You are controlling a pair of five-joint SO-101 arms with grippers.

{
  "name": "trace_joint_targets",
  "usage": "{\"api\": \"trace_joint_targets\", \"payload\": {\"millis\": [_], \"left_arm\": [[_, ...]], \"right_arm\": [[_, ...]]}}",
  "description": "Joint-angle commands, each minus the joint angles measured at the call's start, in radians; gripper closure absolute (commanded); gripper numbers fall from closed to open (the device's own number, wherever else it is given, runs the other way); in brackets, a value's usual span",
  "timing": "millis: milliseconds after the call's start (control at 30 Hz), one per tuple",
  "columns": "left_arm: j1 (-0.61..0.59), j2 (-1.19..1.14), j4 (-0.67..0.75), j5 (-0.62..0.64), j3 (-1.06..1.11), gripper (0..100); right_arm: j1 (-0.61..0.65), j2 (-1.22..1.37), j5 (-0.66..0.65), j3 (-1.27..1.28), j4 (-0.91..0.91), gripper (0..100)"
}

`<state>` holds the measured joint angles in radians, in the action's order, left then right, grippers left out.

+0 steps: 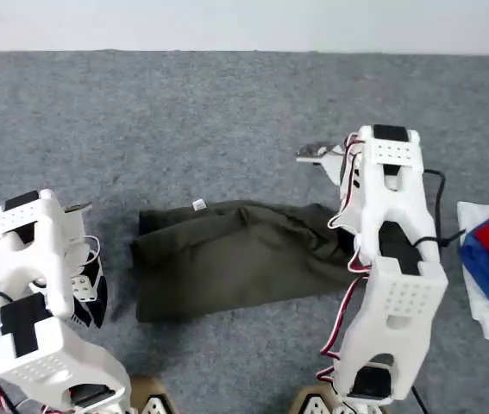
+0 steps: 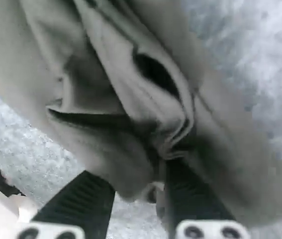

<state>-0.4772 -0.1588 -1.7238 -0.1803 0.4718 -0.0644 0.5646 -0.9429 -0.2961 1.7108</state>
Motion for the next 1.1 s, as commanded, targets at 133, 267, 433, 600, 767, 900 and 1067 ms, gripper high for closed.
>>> {"api": "trace_joint_targets", "payload": {"millis": [133,267,433,600,767,900,1067], "left_arm": [[-0.003,0.003,-0.034,0.014,-0.001,94],[-0.002,0.003,-0.034,0.014,-0.001,94],[-0.003,0.003,-0.034,0.014,-0.001,94],[-0.003,0.003,-0.034,0.014,-0.001,94],[-0.003,0.003,-0.034,0.014,-0.001,94],[-0.003,0.003,-0.034,0.014,-0.001,94],[-0.003,0.003,-0.034,0.014,0.001,94]], "right_arm": [[0.033,-0.249,0.006,-0.021,0.079,82.9],[0.036,-0.386,0.006,-0.020,0.085,82.9],[0.050,-0.446,0.034,-0.017,-0.036,83.0],[0.058,-0.387,0.155,-0.040,-0.131,83.0],[0.065,-0.308,0.235,-0.051,-0.289,83.0],[0.081,-0.160,0.302,-0.063,-0.449,83.4],[0.111,0.010,0.339,-0.196,-0.455,93.8]]}}
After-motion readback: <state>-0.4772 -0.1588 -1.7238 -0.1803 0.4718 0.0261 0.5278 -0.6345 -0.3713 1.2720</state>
